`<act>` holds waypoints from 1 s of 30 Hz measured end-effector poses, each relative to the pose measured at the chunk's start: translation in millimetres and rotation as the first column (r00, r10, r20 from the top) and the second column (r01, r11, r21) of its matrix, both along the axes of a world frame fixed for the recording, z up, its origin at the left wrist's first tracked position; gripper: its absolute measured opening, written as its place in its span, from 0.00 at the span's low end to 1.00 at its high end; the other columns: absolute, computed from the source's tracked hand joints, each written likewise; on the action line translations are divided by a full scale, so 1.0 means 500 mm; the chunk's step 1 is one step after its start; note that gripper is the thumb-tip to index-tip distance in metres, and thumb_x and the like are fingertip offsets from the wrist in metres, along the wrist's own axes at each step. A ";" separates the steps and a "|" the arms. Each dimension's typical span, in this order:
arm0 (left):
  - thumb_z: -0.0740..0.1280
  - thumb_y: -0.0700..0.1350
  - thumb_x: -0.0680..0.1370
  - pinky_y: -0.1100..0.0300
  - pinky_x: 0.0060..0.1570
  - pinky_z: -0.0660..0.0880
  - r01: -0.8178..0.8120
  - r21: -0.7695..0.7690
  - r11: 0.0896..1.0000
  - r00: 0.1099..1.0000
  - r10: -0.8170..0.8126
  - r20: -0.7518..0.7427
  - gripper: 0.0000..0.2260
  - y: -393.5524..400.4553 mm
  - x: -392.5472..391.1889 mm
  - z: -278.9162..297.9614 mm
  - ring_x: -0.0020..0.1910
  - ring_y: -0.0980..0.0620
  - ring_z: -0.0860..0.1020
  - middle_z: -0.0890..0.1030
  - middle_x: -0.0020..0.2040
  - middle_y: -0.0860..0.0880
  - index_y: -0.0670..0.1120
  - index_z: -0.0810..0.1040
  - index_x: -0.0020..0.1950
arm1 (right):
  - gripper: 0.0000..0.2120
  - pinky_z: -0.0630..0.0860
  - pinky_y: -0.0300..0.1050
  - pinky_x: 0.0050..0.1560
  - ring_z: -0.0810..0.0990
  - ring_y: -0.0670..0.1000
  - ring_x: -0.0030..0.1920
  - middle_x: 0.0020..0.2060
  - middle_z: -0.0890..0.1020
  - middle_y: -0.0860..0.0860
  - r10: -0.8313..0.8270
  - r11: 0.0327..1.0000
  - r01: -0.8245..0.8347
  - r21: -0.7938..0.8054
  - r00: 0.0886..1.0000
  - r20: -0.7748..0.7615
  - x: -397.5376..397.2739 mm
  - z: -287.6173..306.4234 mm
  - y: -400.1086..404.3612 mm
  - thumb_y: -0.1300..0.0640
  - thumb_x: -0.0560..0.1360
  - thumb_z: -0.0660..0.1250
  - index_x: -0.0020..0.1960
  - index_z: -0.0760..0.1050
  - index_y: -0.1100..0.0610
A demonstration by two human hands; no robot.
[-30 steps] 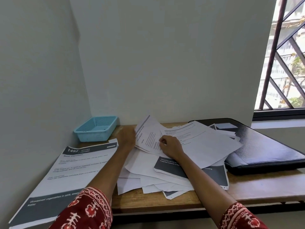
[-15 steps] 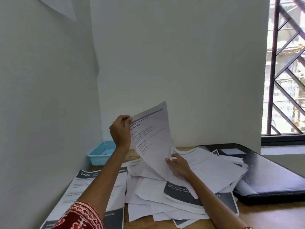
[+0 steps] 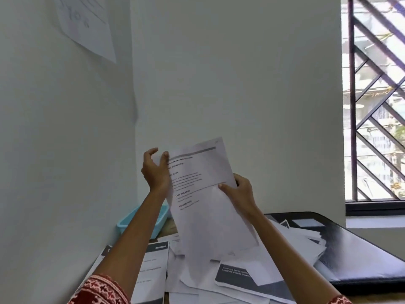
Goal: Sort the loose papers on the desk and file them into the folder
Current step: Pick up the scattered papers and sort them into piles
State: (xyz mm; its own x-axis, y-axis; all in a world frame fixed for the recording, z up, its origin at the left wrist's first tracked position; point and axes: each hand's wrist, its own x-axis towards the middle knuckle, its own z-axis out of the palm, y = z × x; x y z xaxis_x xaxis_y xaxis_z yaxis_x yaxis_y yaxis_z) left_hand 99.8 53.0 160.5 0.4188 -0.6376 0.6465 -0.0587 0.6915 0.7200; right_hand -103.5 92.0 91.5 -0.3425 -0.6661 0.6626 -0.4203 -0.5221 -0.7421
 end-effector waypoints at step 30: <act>0.56 0.37 0.81 0.62 0.26 0.77 0.537 0.679 0.501 0.774 -0.612 -0.160 0.11 -0.026 -0.110 -0.324 0.37 0.47 0.79 0.81 0.44 0.43 0.41 0.76 0.45 | 0.04 0.68 0.37 0.34 0.74 0.49 0.33 0.31 0.77 0.52 -0.393 0.883 0.370 0.289 0.919 0.022 -0.153 -0.171 0.037 0.66 0.68 0.74 0.40 0.80 0.62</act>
State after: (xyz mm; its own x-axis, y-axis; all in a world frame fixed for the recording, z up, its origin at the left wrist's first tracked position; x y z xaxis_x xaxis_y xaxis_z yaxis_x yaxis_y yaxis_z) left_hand 44.7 40.2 -1.4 -0.2349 -0.9713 -0.0368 0.0842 -0.0580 0.9948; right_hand -180.2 110.4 5.9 -0.6499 -0.6239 0.4341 -0.4809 -0.1048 -0.8705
